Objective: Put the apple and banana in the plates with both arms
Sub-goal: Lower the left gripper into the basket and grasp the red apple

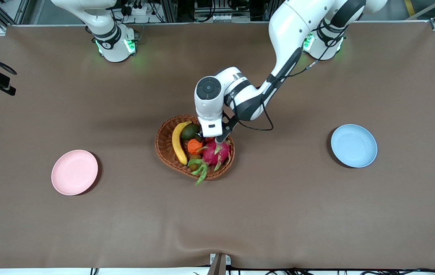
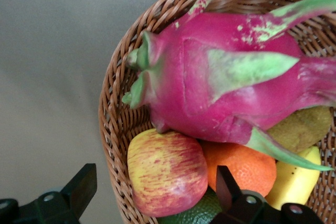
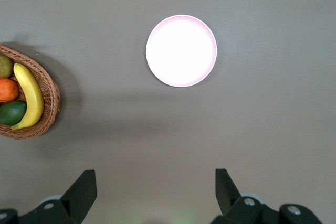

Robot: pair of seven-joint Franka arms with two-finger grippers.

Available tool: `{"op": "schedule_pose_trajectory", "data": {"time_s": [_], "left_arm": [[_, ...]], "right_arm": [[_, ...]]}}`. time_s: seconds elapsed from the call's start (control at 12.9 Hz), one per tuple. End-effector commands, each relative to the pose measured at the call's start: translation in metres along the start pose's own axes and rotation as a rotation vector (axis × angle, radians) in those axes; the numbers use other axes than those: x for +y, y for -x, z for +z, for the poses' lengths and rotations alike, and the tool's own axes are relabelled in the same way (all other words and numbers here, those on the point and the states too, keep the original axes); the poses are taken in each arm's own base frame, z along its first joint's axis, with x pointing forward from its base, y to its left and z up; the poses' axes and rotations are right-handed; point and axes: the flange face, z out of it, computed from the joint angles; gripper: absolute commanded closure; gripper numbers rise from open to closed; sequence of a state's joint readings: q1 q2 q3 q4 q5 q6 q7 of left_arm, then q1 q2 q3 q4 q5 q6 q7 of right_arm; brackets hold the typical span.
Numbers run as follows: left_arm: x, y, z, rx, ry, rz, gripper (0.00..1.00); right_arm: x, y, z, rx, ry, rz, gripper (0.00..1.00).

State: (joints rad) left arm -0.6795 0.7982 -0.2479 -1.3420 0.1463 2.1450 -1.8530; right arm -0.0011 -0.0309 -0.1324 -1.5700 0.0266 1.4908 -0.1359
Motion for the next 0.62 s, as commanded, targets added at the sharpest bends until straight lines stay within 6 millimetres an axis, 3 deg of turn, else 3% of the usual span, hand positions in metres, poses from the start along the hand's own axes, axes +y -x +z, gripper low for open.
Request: {"op": "schedule_pose_trajectory", "data": {"time_s": [0.0,0.39,0.54], "left_arm": [[0.006,0.002,0.005,0.014,0.015,-0.018,0.00],[0.009,0.002,0.010,0.003,0.038,-0.028,0.18],[0.010,0.003,0.014,-0.002,0.048,-0.047,0.34]], "right_arm": [[0.003,-0.011,0.002,-0.010,-0.005,0.011,0.00],[0.000,-0.013,-0.001,-0.019,-0.006,0.007,0.00],[-0.001,-0.004,-0.004,-0.057,-0.012,0.005,0.00]]}}
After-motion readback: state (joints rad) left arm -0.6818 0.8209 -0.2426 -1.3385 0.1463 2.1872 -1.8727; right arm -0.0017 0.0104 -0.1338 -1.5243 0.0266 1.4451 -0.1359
